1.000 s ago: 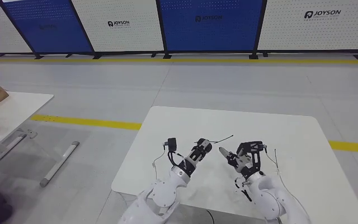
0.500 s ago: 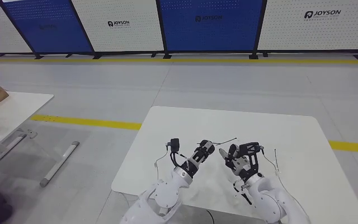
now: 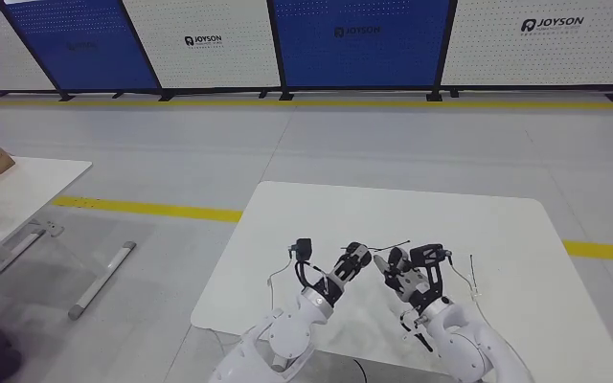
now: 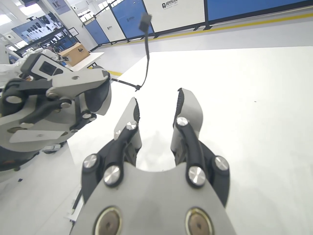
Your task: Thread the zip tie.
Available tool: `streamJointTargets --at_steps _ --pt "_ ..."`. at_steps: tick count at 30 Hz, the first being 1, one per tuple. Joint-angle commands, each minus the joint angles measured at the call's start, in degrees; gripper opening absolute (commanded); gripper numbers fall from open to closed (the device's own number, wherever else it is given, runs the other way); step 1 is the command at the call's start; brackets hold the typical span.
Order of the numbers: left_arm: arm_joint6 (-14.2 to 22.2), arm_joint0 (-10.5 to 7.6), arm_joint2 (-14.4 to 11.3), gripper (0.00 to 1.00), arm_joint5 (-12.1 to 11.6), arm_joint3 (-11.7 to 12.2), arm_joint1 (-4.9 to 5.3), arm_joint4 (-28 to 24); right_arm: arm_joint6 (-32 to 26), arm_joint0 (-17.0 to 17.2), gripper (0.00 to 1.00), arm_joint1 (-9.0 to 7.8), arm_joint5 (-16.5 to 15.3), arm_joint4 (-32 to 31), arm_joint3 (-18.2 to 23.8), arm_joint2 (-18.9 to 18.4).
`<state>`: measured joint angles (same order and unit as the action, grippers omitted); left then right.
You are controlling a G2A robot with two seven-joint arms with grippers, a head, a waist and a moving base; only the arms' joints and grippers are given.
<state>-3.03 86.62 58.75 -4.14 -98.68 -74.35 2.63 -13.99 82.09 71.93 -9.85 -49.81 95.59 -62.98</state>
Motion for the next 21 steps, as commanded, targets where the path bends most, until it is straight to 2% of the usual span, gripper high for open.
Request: streamJointTargets --at_steps 1,21 --pt "0.0 -0.07 -0.1 0.00 0.0 0.1 -0.02 0.1 -0.1 0.0 0.32 -0.01 -0.3 0.3 -0.1 -0.1" --pt "0.6 -0.52 -0.8 0.00 0.5 0.7 -0.18 1.5 -0.2 -0.4 0.28 0.12 -0.7 1.0 -0.2 -0.1"
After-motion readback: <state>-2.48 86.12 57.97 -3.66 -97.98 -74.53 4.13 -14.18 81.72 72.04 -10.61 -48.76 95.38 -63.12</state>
